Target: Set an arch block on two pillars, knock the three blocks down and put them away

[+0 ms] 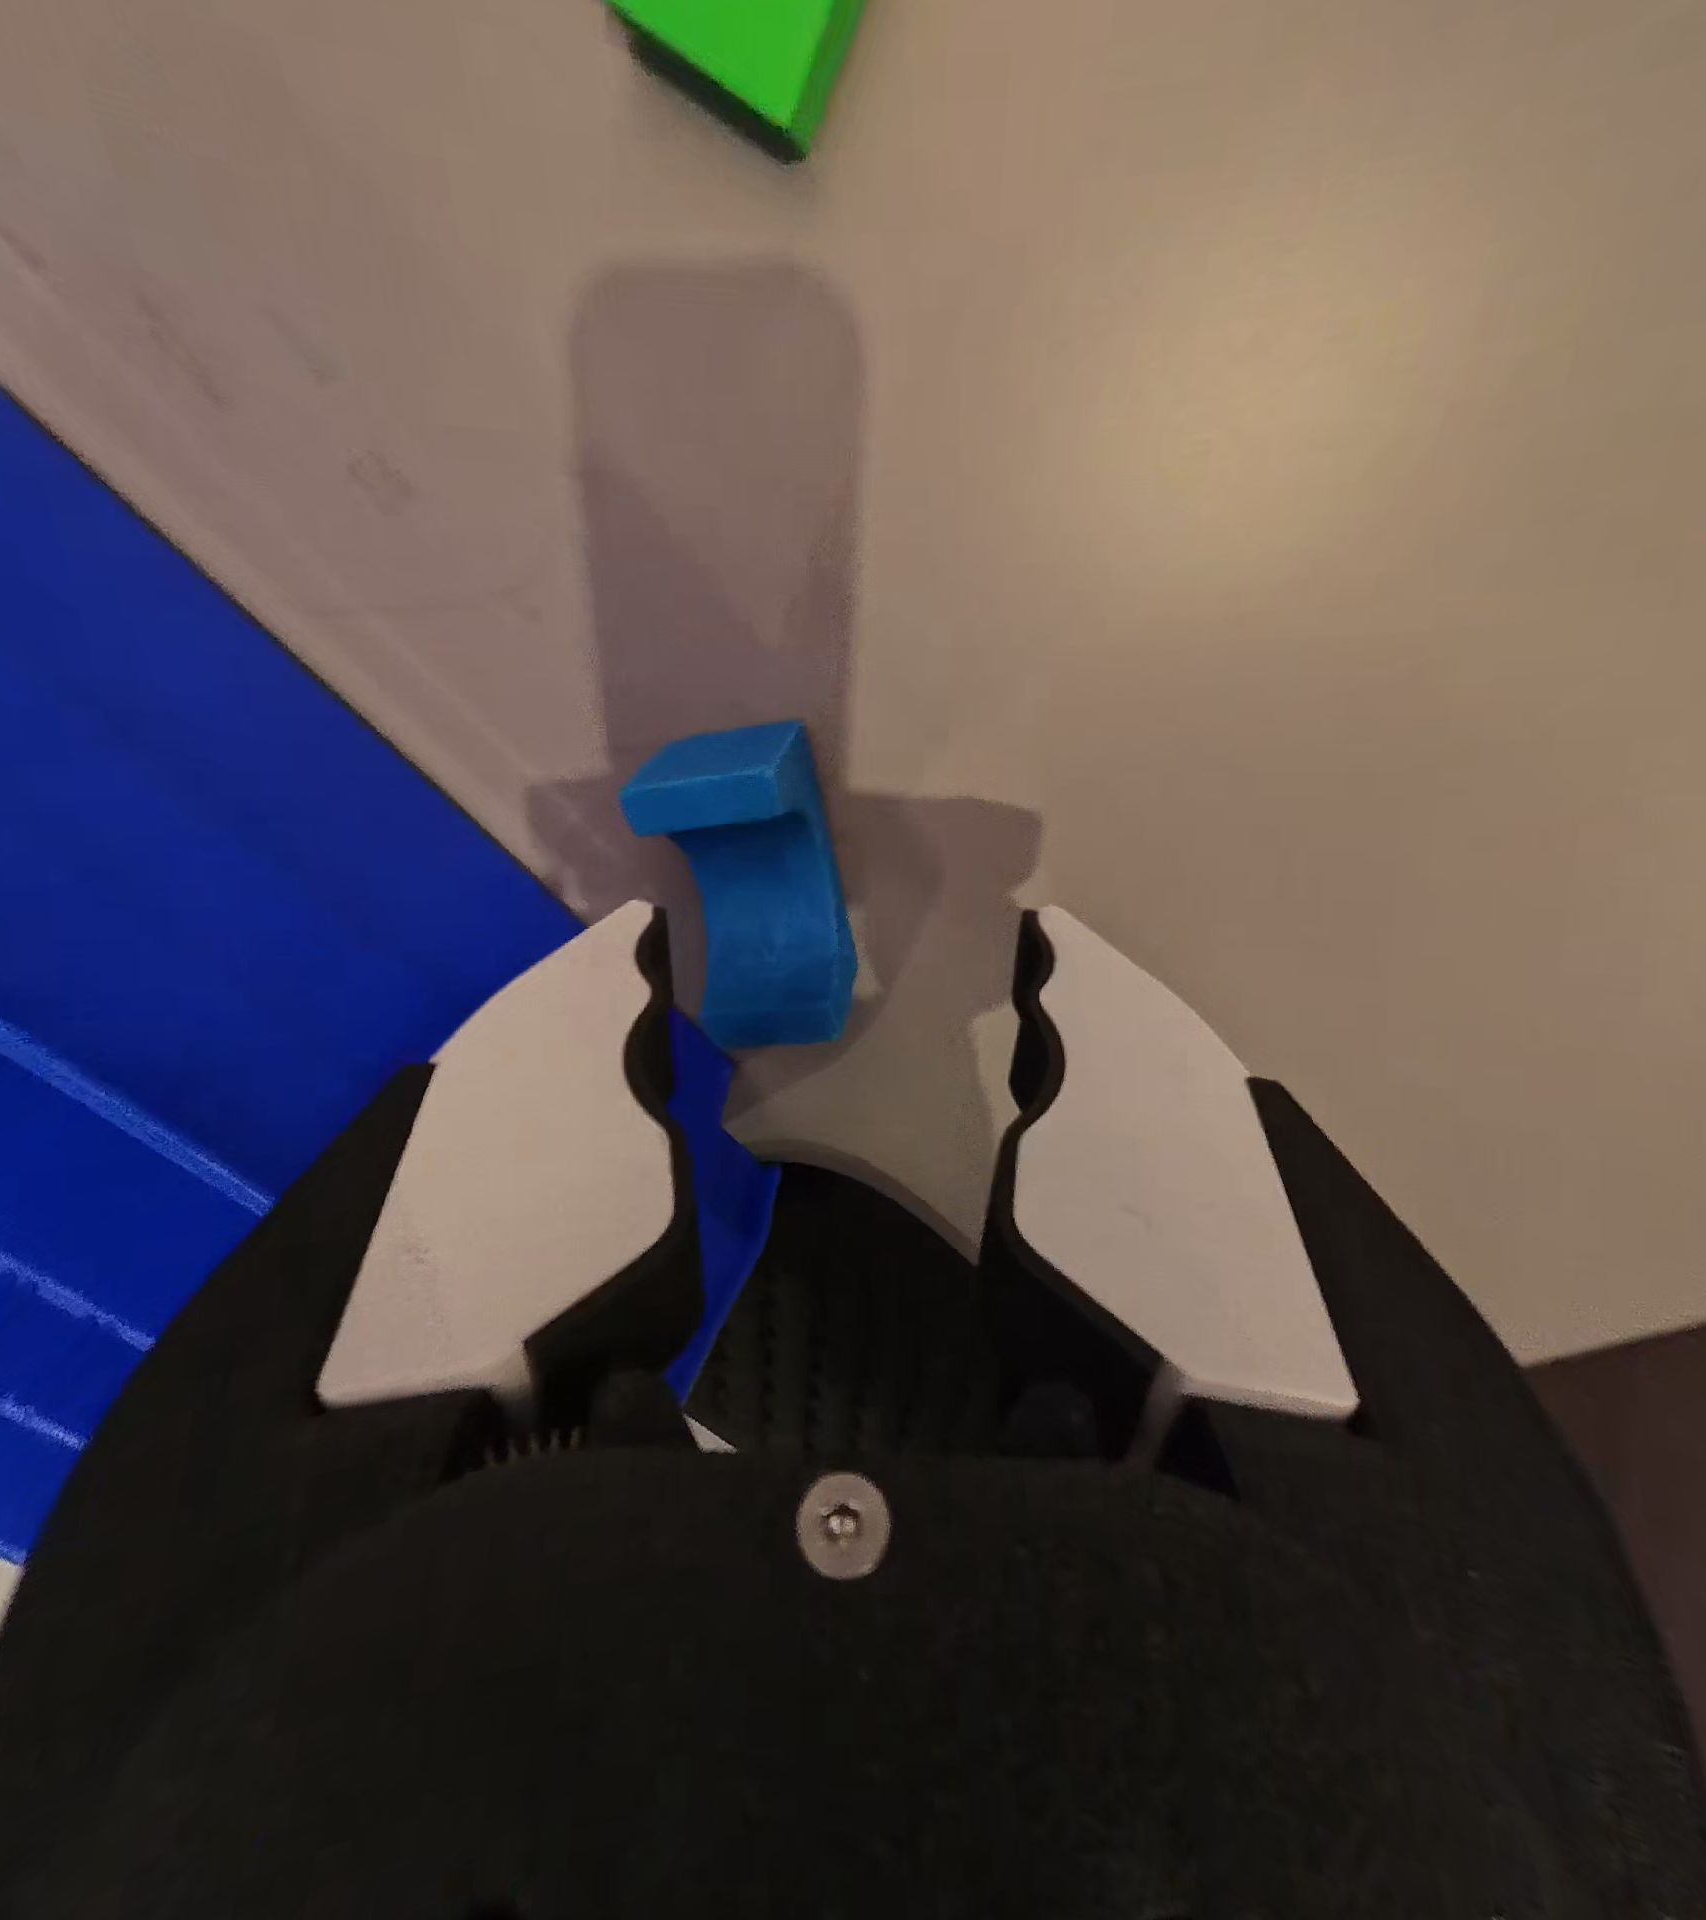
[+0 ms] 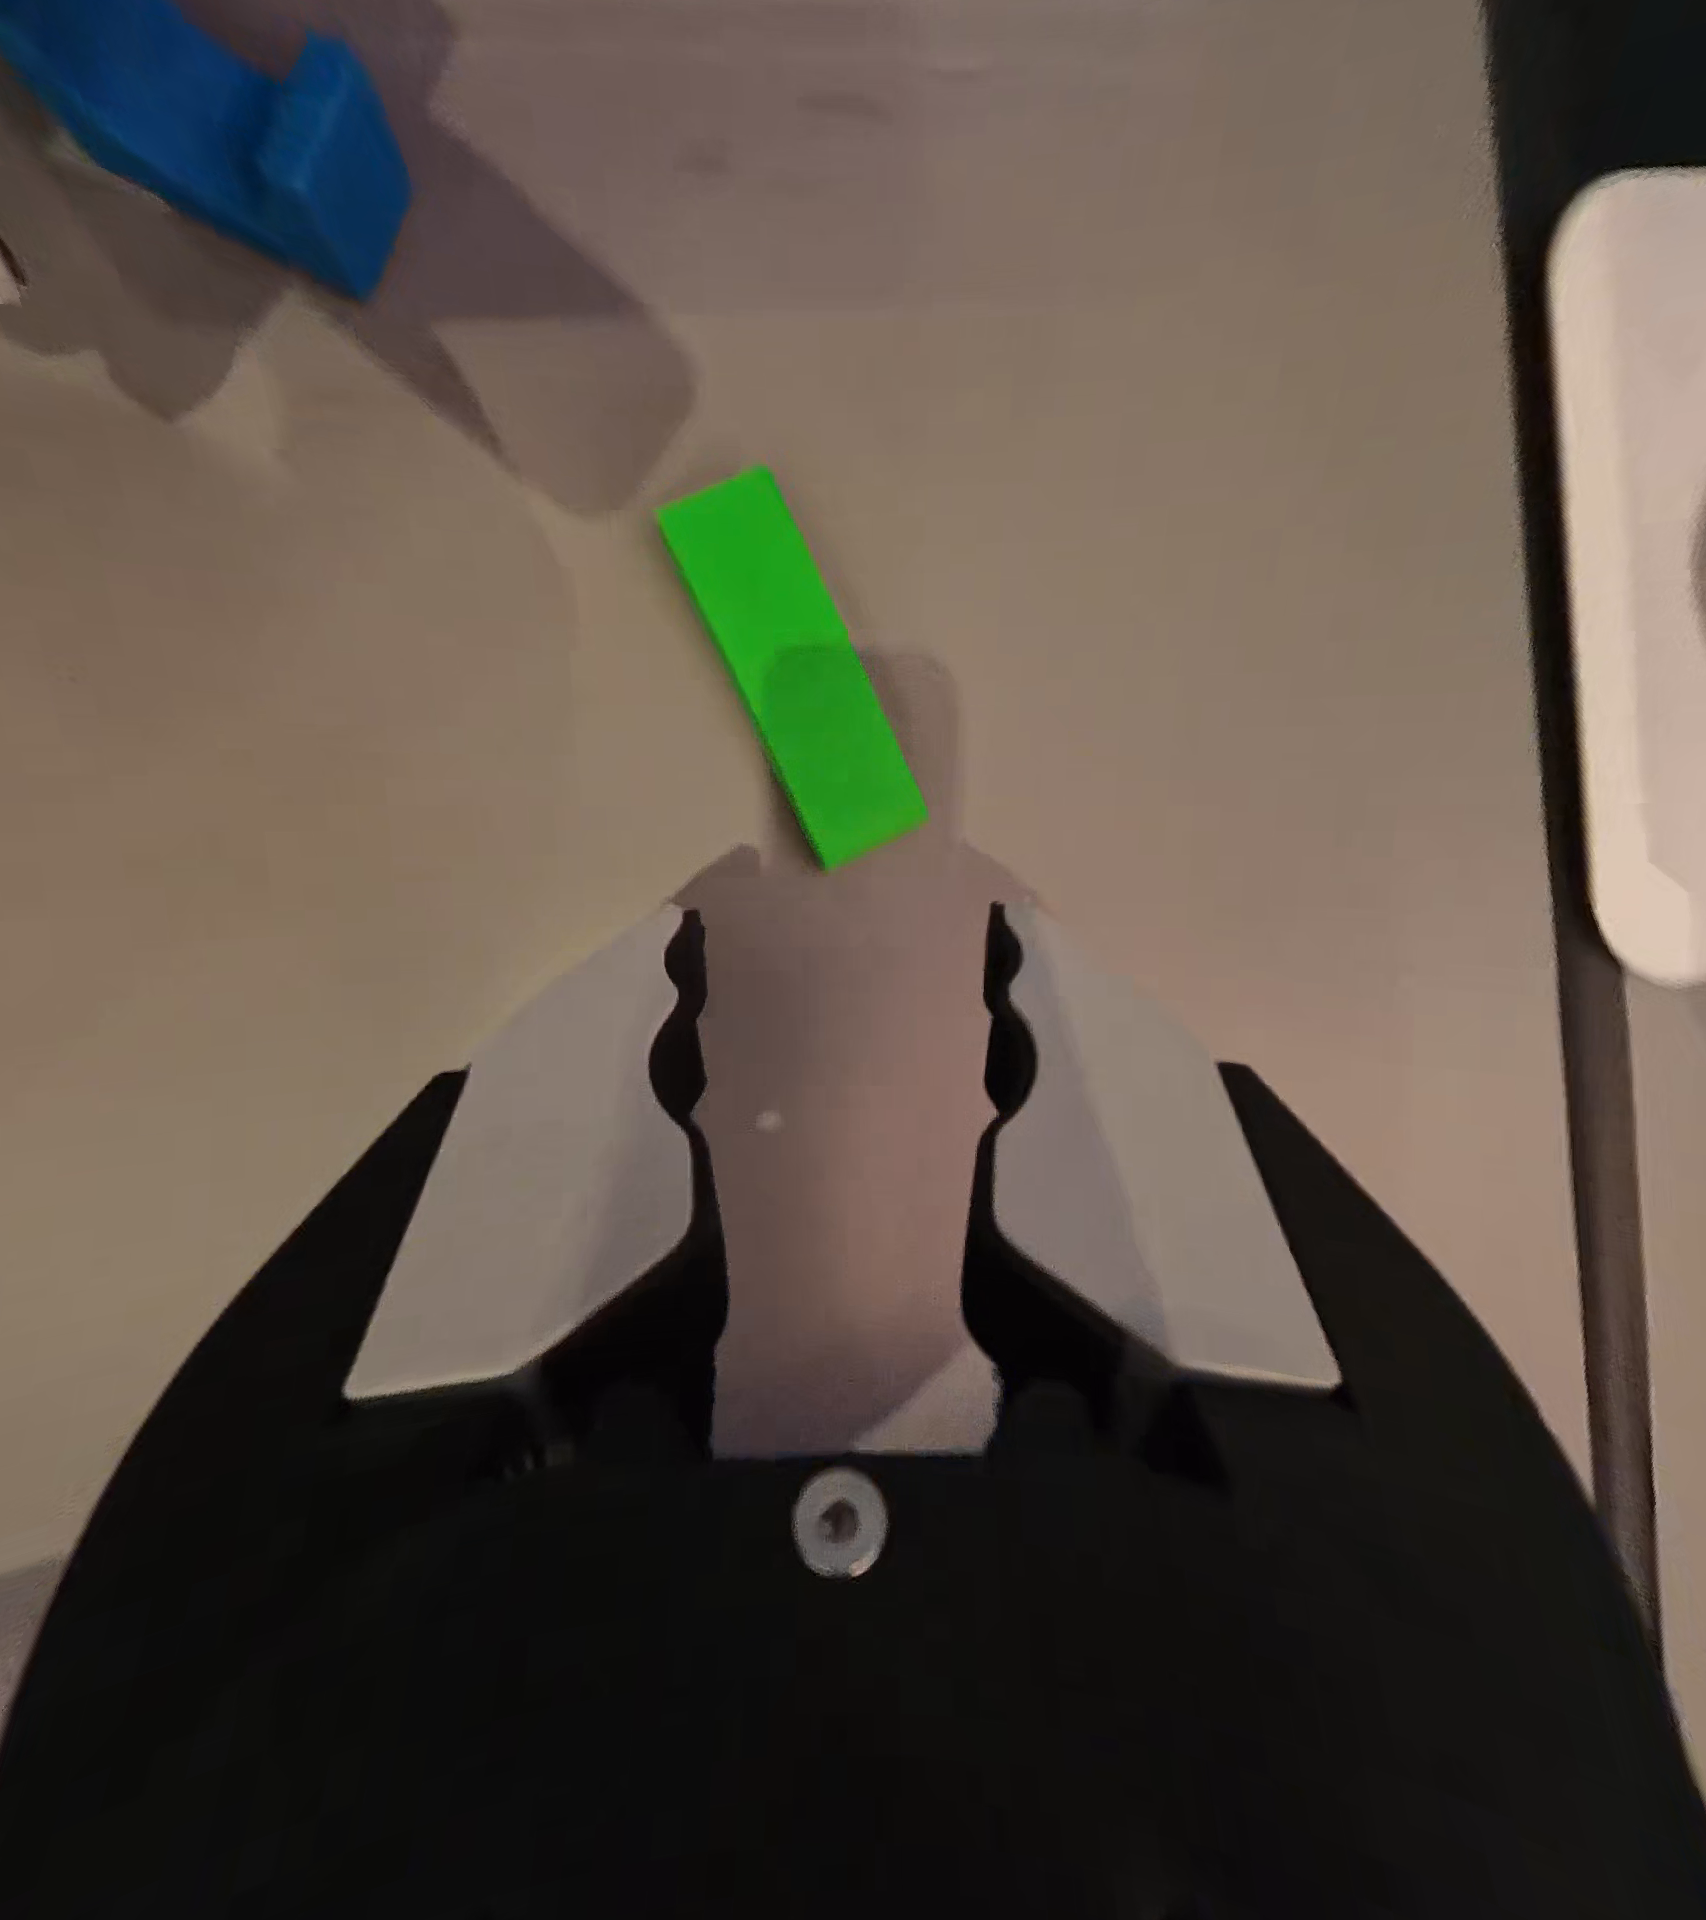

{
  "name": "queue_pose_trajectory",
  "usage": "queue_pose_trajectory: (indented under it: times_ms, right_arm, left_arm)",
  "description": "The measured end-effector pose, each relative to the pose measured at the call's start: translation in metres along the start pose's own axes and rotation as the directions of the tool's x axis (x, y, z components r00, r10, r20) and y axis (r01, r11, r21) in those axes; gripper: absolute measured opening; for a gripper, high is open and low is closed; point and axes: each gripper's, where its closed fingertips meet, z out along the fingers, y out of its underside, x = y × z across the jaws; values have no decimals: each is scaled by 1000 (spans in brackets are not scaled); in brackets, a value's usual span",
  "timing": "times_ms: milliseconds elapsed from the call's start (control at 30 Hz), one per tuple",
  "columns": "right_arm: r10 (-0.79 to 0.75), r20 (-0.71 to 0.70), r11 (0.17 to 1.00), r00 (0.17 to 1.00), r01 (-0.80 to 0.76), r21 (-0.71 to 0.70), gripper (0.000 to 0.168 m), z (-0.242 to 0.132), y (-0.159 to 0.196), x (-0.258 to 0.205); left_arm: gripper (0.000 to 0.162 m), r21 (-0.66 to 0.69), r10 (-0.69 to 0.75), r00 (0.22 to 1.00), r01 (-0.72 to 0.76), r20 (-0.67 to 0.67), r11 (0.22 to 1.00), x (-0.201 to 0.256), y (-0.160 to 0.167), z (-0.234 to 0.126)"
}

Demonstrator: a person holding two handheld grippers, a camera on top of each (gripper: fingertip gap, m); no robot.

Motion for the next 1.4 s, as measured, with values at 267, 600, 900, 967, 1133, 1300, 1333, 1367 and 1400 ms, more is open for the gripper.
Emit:
queue_pose_trajectory:
  times_ms: [267,600,900,967,1133,1300,1333,1367,1400]
  right_arm:
    - [-39,236,999,971,29,45,53,41,-27,-8]
    - [-147,254,989,956,146,20,50,70,-25,-16]
    - [-124,245,991,962,130,-10,34,78,-14,-13]
    - [-102,255,994,962,107,-9,34,77,-13,-14]
    - [-75,261,997,962,80,-7,33,75,-11,-13]
    - [-77,245,996,967,83,-15,33,75,-10,-13]
    - [-77,243,996,967,84,-18,33,75,-10,-13]
    - [-78,241,996,967,85,-21,33,75,-10,-13]
    - [-79,239,996,968,88,-26,33,75,-9,-13]
  left_arm:
    - [62,-56,-55,996,60,76,997,-7,6,20]
    - [61,-88,-145,983,155,116,984,-13,7,30]
    - [53,-69,-263,964,265,47,962,-7,7,32]
    - [52,-71,-265,963,268,51,961,-7,7,32]
    - [30,-98,-185,970,202,156,974,-14,12,32]
    - [29,-90,-172,972,188,158,978,-13,12,32]
    - [29,-89,-169,973,184,156,979,-13,12,32]
    - [29,-88,-164,974,179,156,980,-13,12,32]
    - [29,-85,-162,974,177,159,981,-12,11,32]
